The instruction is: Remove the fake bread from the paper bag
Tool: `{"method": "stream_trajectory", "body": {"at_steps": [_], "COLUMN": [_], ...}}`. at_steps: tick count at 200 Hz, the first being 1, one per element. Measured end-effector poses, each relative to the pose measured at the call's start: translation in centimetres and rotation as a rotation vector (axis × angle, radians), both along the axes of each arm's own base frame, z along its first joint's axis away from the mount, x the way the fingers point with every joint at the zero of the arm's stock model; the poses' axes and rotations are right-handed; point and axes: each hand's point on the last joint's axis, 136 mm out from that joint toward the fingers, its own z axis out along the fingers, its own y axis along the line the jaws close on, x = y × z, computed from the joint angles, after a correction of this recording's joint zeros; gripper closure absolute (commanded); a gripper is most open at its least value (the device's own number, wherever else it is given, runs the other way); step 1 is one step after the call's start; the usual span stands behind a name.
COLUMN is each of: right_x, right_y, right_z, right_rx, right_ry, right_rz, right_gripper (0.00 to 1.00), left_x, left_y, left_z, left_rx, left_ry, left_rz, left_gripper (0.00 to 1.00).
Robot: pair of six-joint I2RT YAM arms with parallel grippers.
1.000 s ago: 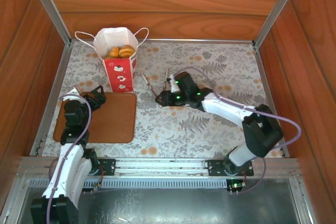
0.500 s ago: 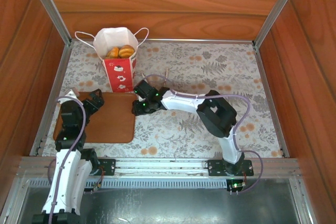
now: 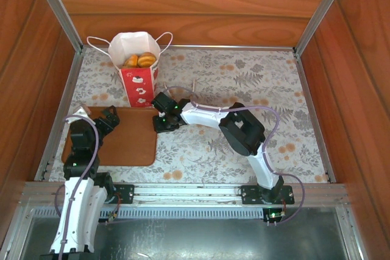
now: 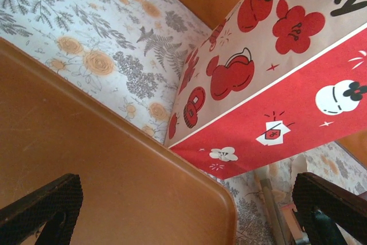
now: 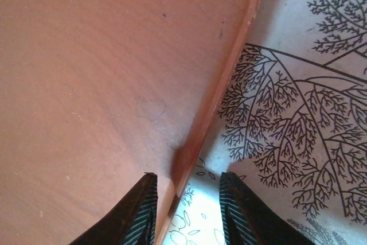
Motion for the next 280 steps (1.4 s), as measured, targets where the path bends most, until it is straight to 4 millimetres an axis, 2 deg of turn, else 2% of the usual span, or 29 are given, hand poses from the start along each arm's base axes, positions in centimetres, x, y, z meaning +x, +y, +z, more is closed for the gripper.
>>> {"method": "stream_trajectory", "body": {"at_steps": [38, 59, 80, 111, 132, 167, 213, 280], "right_x": [0.0, 0.5, 1.1, 2.3, 3.9, 5.8, 7.2, 9.1], "right_y": [-0.5, -1.1, -3.0, -6.9, -9.4, -11.2, -12.9, -22.0], "right_z": [-0.3, -0.3, -0.4, -0.5, -0.4, -0.4, -0.4, -0.4], "right_rx": [-0.023, -0.031, -0.051, -0.088, -0.095, -0.095, -0.096, -0.141], "right_ry": [-0.008, -0.01, -0.014, -0.019, -0.029, -0.042, -0.035, -0.035], "right_rz": [0.011, -0.021, -0.037, -0.05, -0.047, -0.043, -0.103, -0.259], "right_gripper": [0.9, 0.92, 0.95, 0.94, 0.94, 0.93, 0.93, 0.94], "left_x": [0.1, 0.1, 0.1, -0.1, -0.2, -0.2, -0.3, -0.3], "left_y": [0.0, 0.1, 0.1, 0.5, 0.6, 0.6, 0.5, 0.4], "left_z": [-0.8, -0.8, -0.7, -0.6, -0.4, -0.5, -0.4, -0.4], "left_rx": [0.0, 0.0, 0.002, 0.013, 0.016, 0.015, 0.009, -0.002], "left_ry": [0.034, 0.039, 0.041, 0.039, 0.031, 0.034, 0.032, 0.031], "left_rz": [0.002, 0.003, 0.008, 0.024, 0.03, 0.03, 0.029, 0.029], "left_gripper": [0.01, 0.01, 0.01, 0.01, 0.01, 0.01, 0.01, 0.01]}}
